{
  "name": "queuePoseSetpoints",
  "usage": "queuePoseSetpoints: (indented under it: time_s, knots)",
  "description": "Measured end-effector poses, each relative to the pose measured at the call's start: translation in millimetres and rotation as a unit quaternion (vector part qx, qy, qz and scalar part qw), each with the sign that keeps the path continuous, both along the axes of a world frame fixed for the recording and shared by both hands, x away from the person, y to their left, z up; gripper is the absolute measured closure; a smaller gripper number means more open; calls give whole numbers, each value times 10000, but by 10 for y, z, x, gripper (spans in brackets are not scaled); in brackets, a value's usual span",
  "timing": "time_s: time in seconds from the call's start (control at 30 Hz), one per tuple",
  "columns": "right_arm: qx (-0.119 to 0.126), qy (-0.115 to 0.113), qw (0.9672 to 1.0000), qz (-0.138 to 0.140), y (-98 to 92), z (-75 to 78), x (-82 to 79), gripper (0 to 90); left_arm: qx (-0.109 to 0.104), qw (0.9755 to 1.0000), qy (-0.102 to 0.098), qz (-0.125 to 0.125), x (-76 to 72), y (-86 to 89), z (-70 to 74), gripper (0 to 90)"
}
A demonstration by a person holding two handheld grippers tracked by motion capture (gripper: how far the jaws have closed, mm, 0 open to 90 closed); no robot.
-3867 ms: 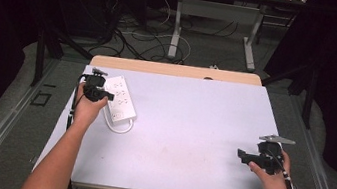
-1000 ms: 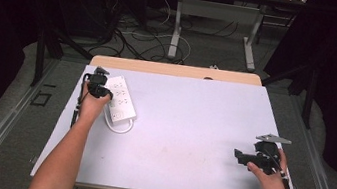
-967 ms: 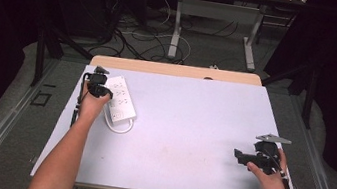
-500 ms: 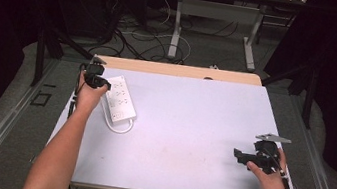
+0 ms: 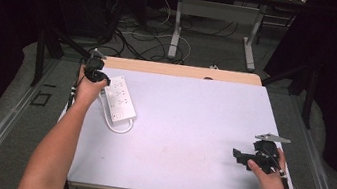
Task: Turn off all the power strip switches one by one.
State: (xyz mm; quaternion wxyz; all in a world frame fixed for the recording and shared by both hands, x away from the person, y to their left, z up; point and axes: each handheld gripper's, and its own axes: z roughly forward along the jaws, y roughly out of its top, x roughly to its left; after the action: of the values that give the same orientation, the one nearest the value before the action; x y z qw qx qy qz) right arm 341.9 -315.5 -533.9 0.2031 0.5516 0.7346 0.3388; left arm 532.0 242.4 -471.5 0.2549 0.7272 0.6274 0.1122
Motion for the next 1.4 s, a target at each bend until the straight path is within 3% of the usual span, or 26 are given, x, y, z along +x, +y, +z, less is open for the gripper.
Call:
queuePoseSetpoints:
  time_s: [0.47,1.4]
  knots:
    - [-38,-16,10000,-22,-12,-32,-11,0,-37,9998,168,39,121,53,-131,900]
    - [-78,24,10000,39,0,-50,-9,0,-67,9996,270,88,84,7,-307,900]
